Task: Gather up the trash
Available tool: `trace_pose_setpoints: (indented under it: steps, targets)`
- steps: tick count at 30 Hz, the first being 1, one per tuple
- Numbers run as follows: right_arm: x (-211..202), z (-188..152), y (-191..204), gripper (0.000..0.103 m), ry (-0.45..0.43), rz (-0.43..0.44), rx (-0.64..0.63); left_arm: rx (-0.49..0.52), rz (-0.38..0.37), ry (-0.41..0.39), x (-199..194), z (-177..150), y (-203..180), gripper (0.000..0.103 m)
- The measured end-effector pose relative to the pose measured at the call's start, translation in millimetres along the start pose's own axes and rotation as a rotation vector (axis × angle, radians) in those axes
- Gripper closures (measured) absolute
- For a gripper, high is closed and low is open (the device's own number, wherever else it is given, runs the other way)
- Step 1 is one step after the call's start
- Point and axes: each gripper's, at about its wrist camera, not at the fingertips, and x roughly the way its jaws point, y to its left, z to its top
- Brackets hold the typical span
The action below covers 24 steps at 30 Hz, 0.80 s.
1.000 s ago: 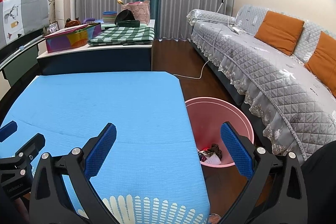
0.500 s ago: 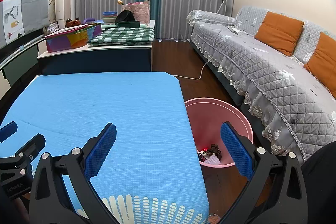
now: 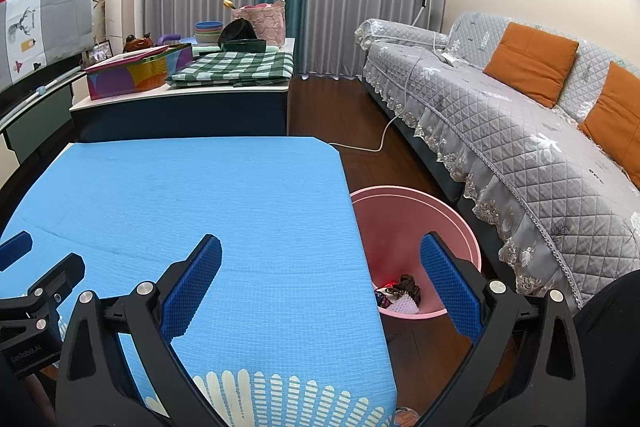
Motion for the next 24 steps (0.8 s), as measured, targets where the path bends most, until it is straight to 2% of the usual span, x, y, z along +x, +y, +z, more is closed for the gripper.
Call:
trace_pose_setpoints:
  steps: [24]
  targets:
    - [0.0,-0.1,0.0,0.005,0.001,0.0,0.0,-0.015,-0.018,-0.003,2.9,1.4,1.7,0.008]
